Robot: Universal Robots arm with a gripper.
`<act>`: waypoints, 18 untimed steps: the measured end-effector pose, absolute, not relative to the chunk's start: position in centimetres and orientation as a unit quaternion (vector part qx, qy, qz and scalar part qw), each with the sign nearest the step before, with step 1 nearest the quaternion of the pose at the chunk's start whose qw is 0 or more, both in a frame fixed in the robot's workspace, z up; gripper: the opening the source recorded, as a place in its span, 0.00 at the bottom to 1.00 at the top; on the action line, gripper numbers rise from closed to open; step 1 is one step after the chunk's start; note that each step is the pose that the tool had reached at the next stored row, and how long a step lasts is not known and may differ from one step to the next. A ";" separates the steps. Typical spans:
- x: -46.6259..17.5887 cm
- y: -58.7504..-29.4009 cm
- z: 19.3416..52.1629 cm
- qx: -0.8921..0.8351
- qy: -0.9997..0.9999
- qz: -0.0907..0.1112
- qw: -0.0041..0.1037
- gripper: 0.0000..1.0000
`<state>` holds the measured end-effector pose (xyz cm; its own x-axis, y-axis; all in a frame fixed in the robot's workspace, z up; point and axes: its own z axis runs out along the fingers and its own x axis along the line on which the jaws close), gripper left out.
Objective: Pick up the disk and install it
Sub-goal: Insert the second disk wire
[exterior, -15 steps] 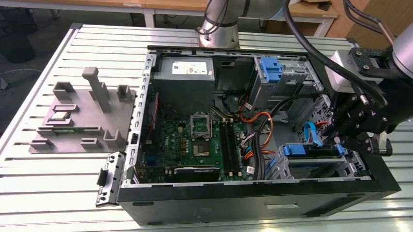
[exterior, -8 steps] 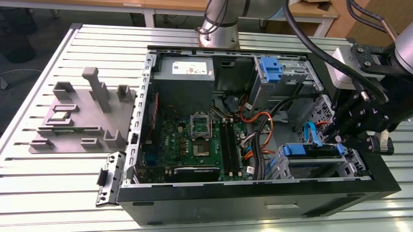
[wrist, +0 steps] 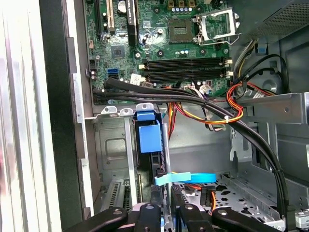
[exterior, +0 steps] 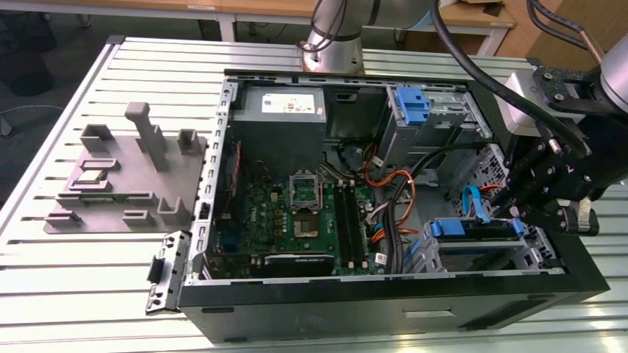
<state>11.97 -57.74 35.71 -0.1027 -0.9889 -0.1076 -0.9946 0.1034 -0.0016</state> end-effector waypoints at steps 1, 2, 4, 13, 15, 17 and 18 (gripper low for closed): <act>12.0 -57.7 35.7 -0.669 0.742 0.036 0.041 0.23; 12.0 -57.7 35.7 -0.669 0.742 0.035 0.041 0.23; 12.0 -57.5 35.7 -0.669 0.742 0.035 0.040 0.23; 12.0 -55.3 35.7 -0.669 0.741 0.036 0.041 0.23; 12.1 -55.0 35.7 -0.670 0.740 0.036 0.040 0.23; 12.3 -55.0 35.7 -0.671 0.740 0.036 0.040 0.23; 12.5 -54.9 35.7 -0.671 0.740 0.036 0.040 0.23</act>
<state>12.50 -54.92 35.71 -0.0969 -0.9895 -0.1075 -0.9952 0.0977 -0.0016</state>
